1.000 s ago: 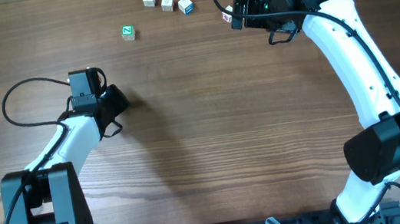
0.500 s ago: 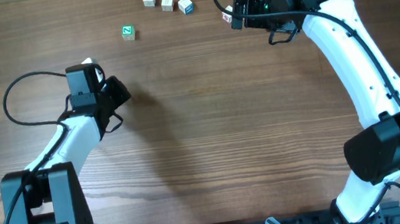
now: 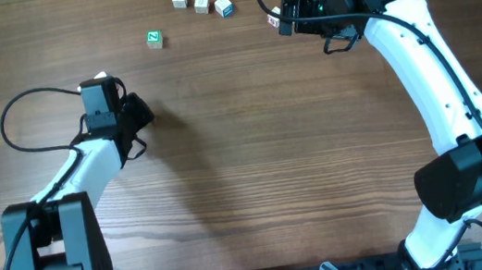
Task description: Form a circle
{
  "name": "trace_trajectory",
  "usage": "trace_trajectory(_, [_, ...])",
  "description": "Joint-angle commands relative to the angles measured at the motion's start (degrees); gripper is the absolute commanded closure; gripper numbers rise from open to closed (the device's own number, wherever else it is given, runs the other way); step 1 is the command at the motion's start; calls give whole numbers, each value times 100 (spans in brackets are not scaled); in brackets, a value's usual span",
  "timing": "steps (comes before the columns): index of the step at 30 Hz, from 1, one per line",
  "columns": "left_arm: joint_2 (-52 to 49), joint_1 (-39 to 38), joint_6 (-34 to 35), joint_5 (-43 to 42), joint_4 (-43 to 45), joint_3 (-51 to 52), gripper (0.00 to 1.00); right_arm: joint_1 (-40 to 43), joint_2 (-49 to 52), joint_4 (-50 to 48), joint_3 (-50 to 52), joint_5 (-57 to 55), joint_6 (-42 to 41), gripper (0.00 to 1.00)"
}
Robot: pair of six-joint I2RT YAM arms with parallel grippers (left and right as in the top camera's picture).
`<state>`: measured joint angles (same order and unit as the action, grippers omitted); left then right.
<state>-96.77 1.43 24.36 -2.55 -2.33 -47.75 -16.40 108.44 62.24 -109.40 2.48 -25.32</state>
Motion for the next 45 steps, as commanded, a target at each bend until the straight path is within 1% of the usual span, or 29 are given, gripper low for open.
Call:
trace_trajectory(1, [-299, -22, -11, 114, 142, 11, 88, -11, -52, -11, -48, -118, -31, 0])
trace_trajectory(10, [-332, -22, -9, 92, 164, 11, 89, -11, -52, -9, -50, -118, -31, 0])
trace_trajectory(27, [-332, -20, -11, 94, -177, 11, 90, -11, -52, -9, -50, -118, -33, 0])
trace_trajectory(39, [-332, -20, -9, 96, -186, 11, 95, -11, -52, -9, -50, -120, -33, 0])
trace_trajectory(45, [-332, -22, 13, 245, -374, 11, 96, -11, -52, -9, -50, -118, -31, 1])
